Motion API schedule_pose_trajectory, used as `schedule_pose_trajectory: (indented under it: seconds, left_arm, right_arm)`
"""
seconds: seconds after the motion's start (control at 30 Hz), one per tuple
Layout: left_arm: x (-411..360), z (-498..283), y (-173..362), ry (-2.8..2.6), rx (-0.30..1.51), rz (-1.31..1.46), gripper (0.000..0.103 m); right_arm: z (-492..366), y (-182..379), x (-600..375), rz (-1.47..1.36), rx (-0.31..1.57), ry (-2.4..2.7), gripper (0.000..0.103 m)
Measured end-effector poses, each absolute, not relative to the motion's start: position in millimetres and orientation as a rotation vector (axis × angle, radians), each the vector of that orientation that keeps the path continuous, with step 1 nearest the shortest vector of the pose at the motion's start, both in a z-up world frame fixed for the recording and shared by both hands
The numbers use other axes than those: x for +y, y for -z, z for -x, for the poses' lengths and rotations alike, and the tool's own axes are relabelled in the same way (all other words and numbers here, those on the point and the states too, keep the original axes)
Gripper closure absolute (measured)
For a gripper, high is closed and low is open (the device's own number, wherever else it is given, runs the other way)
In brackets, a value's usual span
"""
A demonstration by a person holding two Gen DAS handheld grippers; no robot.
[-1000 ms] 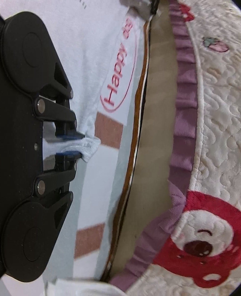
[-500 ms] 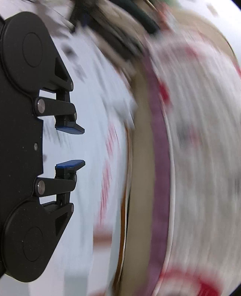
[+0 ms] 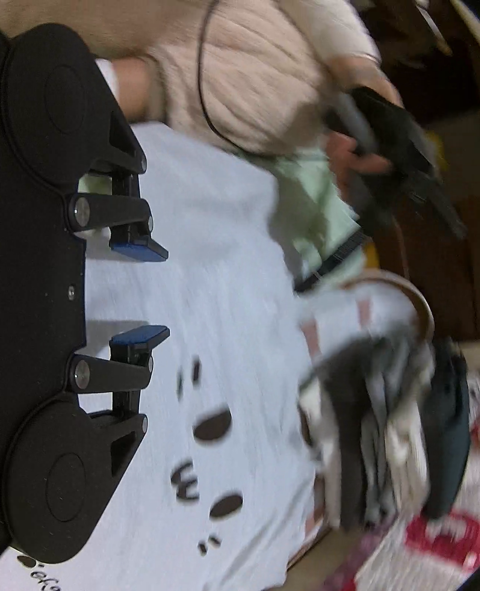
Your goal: Fold clothes
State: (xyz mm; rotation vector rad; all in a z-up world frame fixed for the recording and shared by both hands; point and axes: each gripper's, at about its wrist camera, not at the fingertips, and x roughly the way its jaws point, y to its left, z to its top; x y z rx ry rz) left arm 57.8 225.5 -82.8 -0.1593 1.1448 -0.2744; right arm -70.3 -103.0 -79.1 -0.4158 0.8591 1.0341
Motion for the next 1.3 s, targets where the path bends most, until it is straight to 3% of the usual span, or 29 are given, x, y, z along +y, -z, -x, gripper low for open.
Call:
schedule_pose_trajectory:
  seconds: [0.23,0.4,0.63,0.67,0.7,0.73,0.77,1.03,1.17,1.3]
  left_arm:
    - [229.2,-50.7,90.6,0.346,1.159,0.261,0.036]
    - [236.2,-54.1,97.1,0.37,1.176,0.365,0.036]
    - [228.4,-52.8,97.8,0.362,1.175,0.315,0.034]
    - [226.9,-52.1,97.4,0.362,1.175,0.301,0.034]
    - [225.1,-51.4,96.8,0.361,1.174,0.29,0.034]
    - [224.5,-50.8,95.7,0.361,1.171,0.282,0.034]
    - [224.4,-50.0,94.6,0.357,1.169,0.284,0.034]
    - [227.0,-44.3,83.5,0.351,1.112,0.313,0.035]
    - [230.5,-35.9,59.0,0.431,0.941,0.389,0.034]
    - [206.0,-16.6,39.0,0.603,0.813,0.27,0.033]
  right_arm:
    - [112.5,96.9,-78.2,0.656,0.888,-1.09,0.053]
    - [139.2,101.4,-77.5,0.973,0.73,-1.029,0.053]
    - [151.2,117.1,-62.7,1.018,0.586,-0.984,0.053]
    - [151.3,117.2,-61.8,1.022,0.56,-0.964,0.056]
    - [151.1,115.8,-61.6,1.015,0.536,-0.95,0.07]
    - [150.2,108.6,-64.6,0.972,0.518,-0.958,0.086]
    - [148.8,100.8,-67.5,0.925,0.504,-0.963,0.095]
    - [100.5,56.9,-102.2,0.437,0.575,-0.819,0.095]
    - [71.4,62.3,-128.0,0.205,0.637,-0.71,0.095]
    - [35.8,69.8,-150.3,-0.054,0.734,-0.667,0.095]
